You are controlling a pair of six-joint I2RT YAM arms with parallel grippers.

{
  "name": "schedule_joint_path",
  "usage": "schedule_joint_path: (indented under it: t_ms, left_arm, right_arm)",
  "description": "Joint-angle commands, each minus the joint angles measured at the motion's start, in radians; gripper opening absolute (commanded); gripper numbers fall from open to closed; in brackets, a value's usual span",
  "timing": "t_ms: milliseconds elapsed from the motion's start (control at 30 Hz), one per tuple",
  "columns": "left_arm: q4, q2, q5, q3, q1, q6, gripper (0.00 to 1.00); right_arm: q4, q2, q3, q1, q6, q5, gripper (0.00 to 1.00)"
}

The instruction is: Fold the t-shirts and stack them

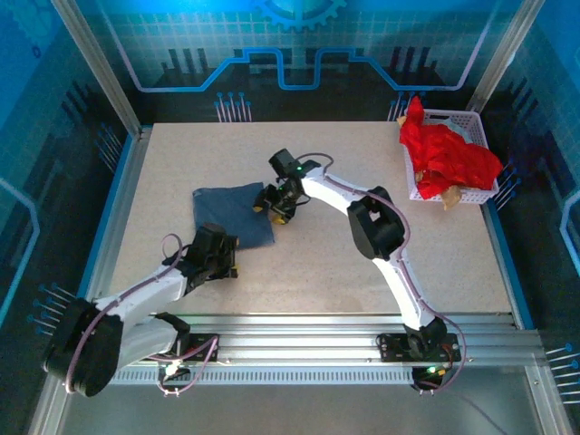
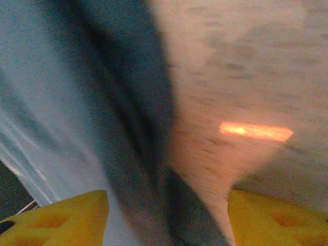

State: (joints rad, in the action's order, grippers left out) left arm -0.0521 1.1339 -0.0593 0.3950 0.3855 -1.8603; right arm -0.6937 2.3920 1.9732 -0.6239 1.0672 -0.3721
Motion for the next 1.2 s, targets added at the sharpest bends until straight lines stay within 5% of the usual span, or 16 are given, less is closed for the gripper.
schedule_joint_path:
  t_ms: [0,233,433,633,833,967,1167]
  left_arm:
    - [0.170,0.092,-0.032,0.034,-0.013,-0.005,0.64]
    - [0.194,0.217,-0.039,0.094,-0.013,-0.028,0.57]
    - [0.305,0.331,-0.034,0.108,-0.046,-0.047,0.38]
    - [0.243,0.382,-0.027,0.167,-0.101,-0.010,0.23]
    - [0.260,0.458,0.091,0.245,-0.306,0.181,0.17]
    - [0.195,0.627,0.319,0.435,-0.478,0.416,0.13]
    - [0.090,0.842,0.464,0.713,-0.609,0.588,0.14]
  right_arm:
    - [-0.051,-0.170,-0.094,0.061,-0.077,0.018,0.65]
    - [0.011,-0.375,-0.362,0.124,-0.108,-0.011,0.65]
    - [0.039,-0.531,-0.503,0.161,-0.096,-0.027,0.65]
    - [-0.004,-0.645,-0.543,0.197,-0.118,-0.029,0.64]
    - [-0.045,-0.748,-0.590,0.232,-0.140,-0.015,0.64]
    - [-0.060,-0.810,-0.642,0.252,-0.163,-0.001,0.64]
    - [-0.069,-0.874,-0.696,0.279,-0.168,0.005,0.64]
